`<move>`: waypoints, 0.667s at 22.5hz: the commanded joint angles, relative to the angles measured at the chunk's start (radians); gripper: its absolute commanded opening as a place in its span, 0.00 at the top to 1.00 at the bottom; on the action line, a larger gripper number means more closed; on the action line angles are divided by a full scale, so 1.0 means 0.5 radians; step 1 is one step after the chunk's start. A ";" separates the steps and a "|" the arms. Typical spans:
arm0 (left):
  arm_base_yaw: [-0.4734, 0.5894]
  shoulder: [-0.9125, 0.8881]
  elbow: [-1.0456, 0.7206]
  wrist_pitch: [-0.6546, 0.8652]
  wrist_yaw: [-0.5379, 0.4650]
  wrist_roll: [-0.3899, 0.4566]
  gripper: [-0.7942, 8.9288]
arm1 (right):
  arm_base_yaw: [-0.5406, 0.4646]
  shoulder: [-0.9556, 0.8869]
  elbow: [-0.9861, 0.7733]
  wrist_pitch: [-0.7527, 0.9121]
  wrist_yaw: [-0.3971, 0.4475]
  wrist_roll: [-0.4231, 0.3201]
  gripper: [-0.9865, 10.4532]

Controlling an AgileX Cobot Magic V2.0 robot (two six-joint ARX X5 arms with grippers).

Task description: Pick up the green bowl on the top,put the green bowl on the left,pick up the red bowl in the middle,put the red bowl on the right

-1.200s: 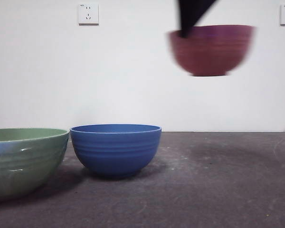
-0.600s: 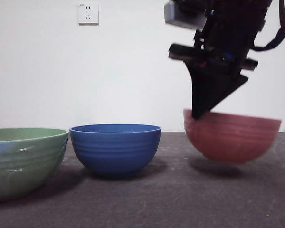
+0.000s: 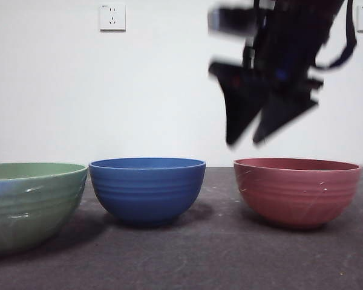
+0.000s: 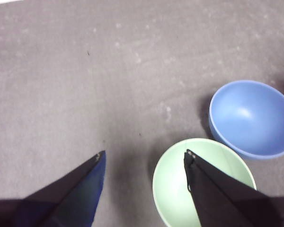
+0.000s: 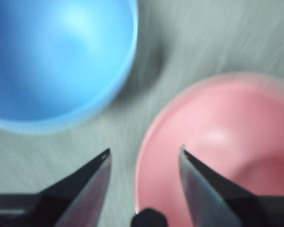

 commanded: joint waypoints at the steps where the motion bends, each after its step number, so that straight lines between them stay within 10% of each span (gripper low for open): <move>1: 0.005 -0.005 -0.005 0.112 0.073 0.017 0.63 | -0.014 -0.249 -0.011 0.124 0.002 -0.124 0.70; 4: 0.005 -0.005 -0.005 0.294 0.243 0.086 0.64 | -0.143 -0.569 -0.011 0.187 0.002 -0.217 0.83; 6: 0.005 -0.005 -0.006 0.379 0.347 0.117 0.91 | -0.291 -0.756 -0.011 0.186 -0.004 -0.214 0.93; 15: 0.005 -0.271 -0.569 0.832 0.350 0.046 0.93 | -0.806 -1.436 -0.487 0.445 -0.225 -0.050 0.93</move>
